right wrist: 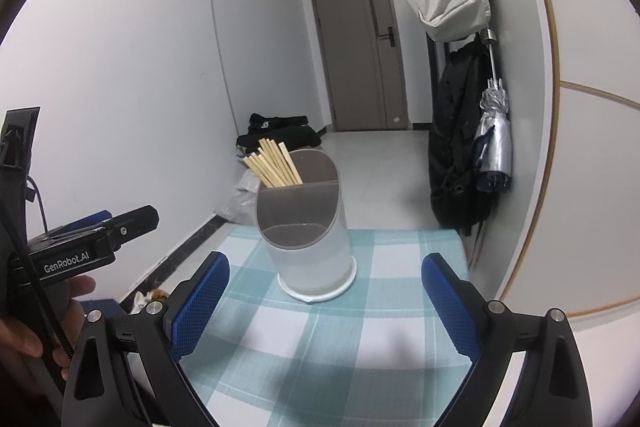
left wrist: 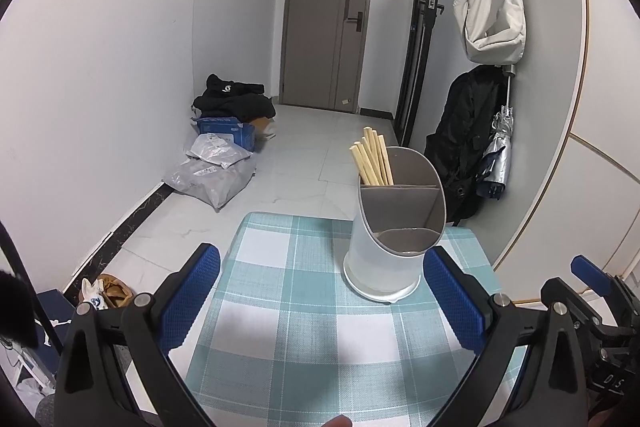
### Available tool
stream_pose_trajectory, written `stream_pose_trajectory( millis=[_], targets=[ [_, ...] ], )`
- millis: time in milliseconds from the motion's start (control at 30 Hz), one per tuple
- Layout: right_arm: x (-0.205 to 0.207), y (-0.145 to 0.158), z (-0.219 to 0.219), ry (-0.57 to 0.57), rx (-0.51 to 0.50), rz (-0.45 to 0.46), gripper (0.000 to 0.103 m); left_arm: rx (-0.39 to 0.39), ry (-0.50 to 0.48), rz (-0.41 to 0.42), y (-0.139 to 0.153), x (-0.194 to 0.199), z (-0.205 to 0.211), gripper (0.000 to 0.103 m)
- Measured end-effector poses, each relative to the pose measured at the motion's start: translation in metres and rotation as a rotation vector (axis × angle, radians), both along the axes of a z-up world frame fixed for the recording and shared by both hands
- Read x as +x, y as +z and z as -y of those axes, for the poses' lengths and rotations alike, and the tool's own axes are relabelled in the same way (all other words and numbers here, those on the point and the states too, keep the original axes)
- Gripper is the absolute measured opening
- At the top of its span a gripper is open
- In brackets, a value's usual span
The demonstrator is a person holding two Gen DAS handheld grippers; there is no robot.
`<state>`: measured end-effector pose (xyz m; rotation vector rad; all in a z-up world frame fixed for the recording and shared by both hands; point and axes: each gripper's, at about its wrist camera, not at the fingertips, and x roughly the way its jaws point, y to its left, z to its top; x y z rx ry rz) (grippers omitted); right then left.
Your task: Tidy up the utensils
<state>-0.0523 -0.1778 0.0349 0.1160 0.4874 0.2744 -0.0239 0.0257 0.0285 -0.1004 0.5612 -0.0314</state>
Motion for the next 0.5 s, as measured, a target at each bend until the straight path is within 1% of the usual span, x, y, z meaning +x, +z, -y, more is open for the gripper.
stream_pose_trajectory(
  millis=[300, 500],
  targets=[
    [-0.0013, -0.0002, 0.0018, -0.008, 0.008, 0.0, 0.098, 0.0, 0.0, -0.017, -0.0019, 0.0028, 0.0011, 0.1],
    [-0.0019, -0.0002, 0.0021, -0.008, 0.007, 0.0, 0.098, -0.002, -0.002, -0.012, -0.0019, 0.0023, 0.0006, 0.1]
  ],
)
